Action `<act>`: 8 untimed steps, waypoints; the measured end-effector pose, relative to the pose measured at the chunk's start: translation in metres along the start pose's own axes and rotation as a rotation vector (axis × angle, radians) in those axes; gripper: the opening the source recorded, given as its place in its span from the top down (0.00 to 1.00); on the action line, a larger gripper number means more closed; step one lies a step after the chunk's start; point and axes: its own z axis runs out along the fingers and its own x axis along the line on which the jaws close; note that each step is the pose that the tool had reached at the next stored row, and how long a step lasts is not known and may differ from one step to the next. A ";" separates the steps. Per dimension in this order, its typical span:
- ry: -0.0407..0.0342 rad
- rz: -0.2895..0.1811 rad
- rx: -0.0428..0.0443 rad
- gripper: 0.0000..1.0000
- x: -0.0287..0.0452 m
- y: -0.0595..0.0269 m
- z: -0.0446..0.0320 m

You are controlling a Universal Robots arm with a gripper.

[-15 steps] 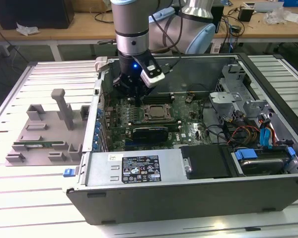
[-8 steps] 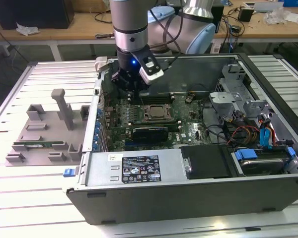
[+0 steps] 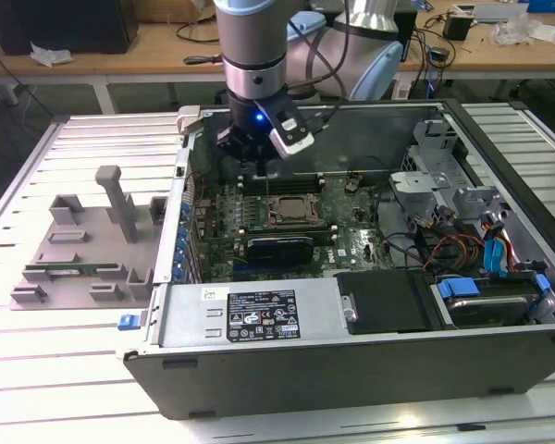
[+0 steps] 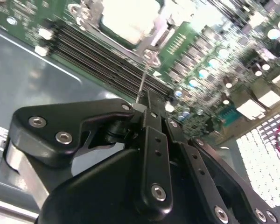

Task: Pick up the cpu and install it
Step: 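Install the first cpu locking lever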

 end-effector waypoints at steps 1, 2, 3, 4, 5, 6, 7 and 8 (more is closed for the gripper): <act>0.0000 0.000 -0.0001 0.89 -0.0029 -0.0002 0.0001; 0.0000 0.000 0.0000 0.89 -0.0054 -0.0003 0.0002; 0.0000 0.000 0.0000 0.89 -0.0061 -0.0004 0.0001; -0.0001 0.000 -0.0001 0.89 -0.0063 -0.0004 0.0002; -0.0010 -0.001 0.0002 0.89 -0.0063 -0.0004 0.0003; -0.0038 -0.001 0.0001 0.89 -0.0064 -0.0006 0.0009; -0.0049 -0.001 -0.0001 0.89 -0.0064 -0.0007 0.0017; -0.0049 -0.001 0.0003 0.89 -0.0067 -0.0011 0.0030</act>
